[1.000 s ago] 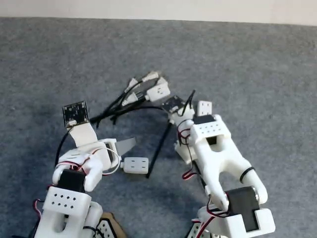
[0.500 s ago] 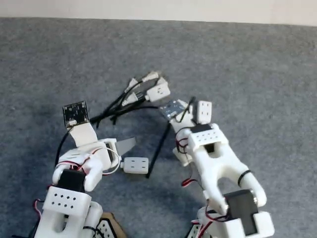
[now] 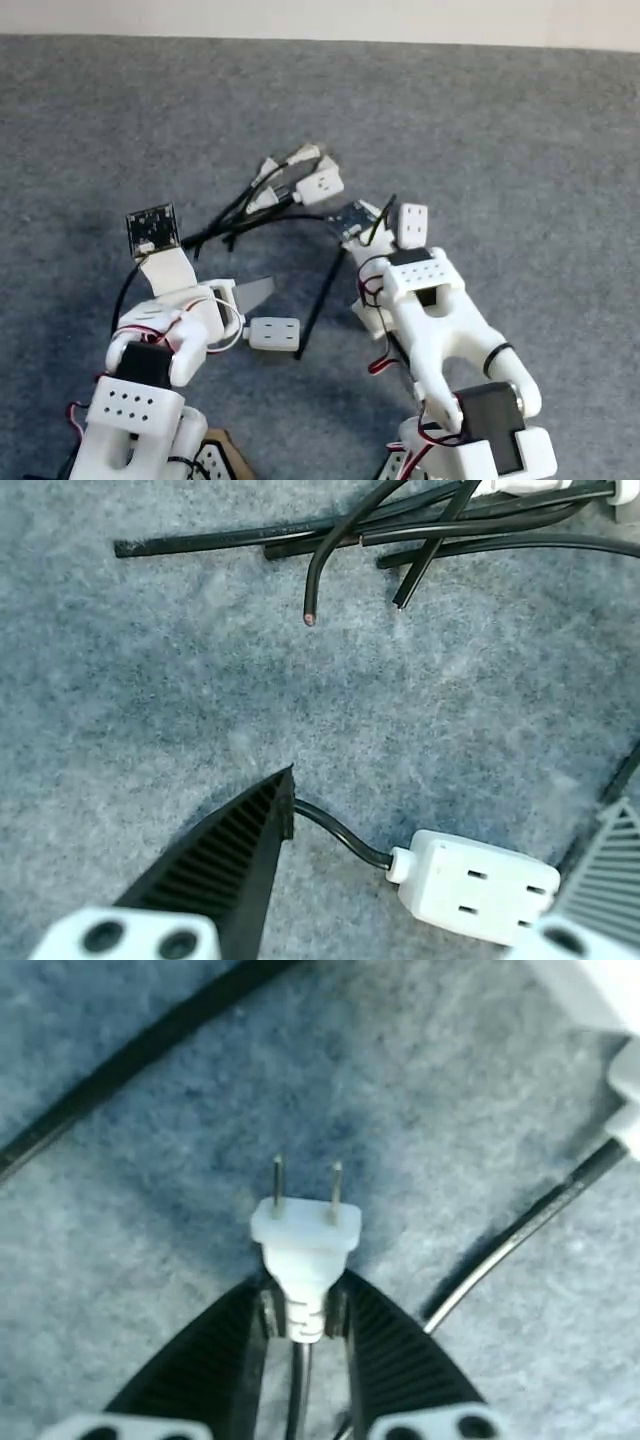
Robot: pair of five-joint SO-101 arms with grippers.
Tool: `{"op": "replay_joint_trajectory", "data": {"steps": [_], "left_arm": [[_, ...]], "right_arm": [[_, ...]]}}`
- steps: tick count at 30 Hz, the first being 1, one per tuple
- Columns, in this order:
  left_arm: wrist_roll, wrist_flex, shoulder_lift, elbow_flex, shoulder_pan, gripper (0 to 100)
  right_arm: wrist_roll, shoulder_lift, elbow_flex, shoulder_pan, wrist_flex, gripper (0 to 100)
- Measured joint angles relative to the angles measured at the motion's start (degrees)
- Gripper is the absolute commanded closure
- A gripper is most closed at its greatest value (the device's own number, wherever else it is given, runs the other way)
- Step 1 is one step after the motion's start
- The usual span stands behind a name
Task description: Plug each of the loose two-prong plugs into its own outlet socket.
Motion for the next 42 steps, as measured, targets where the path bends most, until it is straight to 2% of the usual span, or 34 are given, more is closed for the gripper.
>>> {"op": "replay_joint_trajectory", "data": {"steps": [10,12,14,24,29,32,36,39,42], "left_arm": [[0.0,0.0,0.0,0.0,0.0,57],[0.0,0.0,0.0,0.0,0.0,57],[0.0,0.0,0.0,0.0,0.0,57],[0.0,0.0,0.0,0.0,0.0,57],[0.0,0.0,0.1,-0.5,0.0,57],[0.0,0.0,0.1,-1.4,0.0,57],[0.0,0.0,0.0,-1.8,-1.1,57],[0.2,1.5,0.0,-4.3,-4.2,57],[0.9,3.0,0.0,-5.9,-5.5,56]], "right_arm": [[-1.1,-0.4,0.5,-1.4,1.0,84.2],[-1.1,-0.4,0.6,-1.4,1.0,89.2],[-1.2,-0.3,0.4,-1.4,1.0,99.2],[-0.3,-0.1,-0.3,-0.7,1.2,99.3],[1.6,-5.1,-6.9,-1.4,9.7,99.3],[1.2,-12.7,-12.2,-6.1,13.5,99.3],[-1.1,-19.7,-12.7,-16.5,13.2,99.3],[-1.7,-21.0,-8.4,-23.5,7.0,99.3],[-2.5,-21.0,-2.3,-27.1,-1.7,99.3]]}}
